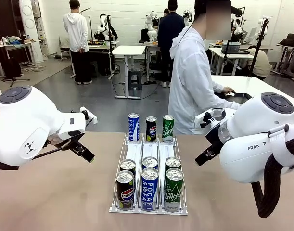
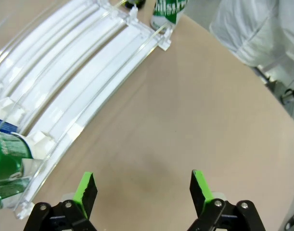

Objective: Retrieve and hand over the desired beverage to the person.
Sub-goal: Pick up a can of the same type that the person held from the Automatic Can Dispenser.

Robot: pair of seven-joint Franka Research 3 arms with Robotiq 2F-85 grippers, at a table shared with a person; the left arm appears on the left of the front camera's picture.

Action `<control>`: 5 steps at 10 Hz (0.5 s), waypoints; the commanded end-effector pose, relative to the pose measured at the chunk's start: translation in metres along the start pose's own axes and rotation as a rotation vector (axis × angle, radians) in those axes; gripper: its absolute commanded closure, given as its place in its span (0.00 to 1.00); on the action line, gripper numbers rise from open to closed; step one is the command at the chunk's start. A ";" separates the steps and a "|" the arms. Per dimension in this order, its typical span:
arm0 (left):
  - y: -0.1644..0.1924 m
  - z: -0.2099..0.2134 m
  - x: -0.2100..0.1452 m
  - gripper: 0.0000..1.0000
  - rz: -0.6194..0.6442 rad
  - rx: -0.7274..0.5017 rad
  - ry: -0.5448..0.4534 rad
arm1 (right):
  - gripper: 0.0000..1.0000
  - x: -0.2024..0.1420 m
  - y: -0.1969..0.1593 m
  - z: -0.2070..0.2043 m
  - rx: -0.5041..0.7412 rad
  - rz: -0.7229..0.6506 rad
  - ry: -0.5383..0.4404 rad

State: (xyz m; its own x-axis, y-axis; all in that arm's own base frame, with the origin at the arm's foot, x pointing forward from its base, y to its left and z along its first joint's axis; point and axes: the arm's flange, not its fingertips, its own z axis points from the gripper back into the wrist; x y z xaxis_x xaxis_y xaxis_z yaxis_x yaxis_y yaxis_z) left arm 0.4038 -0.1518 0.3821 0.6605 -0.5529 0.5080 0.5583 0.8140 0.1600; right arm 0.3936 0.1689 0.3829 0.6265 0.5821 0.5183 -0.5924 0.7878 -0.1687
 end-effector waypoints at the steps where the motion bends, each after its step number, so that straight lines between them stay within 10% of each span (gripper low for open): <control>1: -0.004 0.071 0.018 0.00 -0.124 0.060 -0.039 | 0.00 0.001 0.017 0.080 -0.039 0.044 0.015; 5: 0.013 0.197 0.081 0.00 -0.150 0.050 -0.046 | 0.00 0.019 0.014 0.235 -0.085 -0.006 0.013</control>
State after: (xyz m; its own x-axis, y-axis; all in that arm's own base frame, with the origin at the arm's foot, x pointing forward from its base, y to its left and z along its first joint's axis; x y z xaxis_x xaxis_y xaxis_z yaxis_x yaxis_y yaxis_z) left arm 0.3554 -0.1523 0.5724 0.5473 -0.6644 0.5089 0.6075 0.7336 0.3044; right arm 0.2867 0.1411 0.5632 0.6114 0.6023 0.5132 -0.5700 0.7851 -0.2423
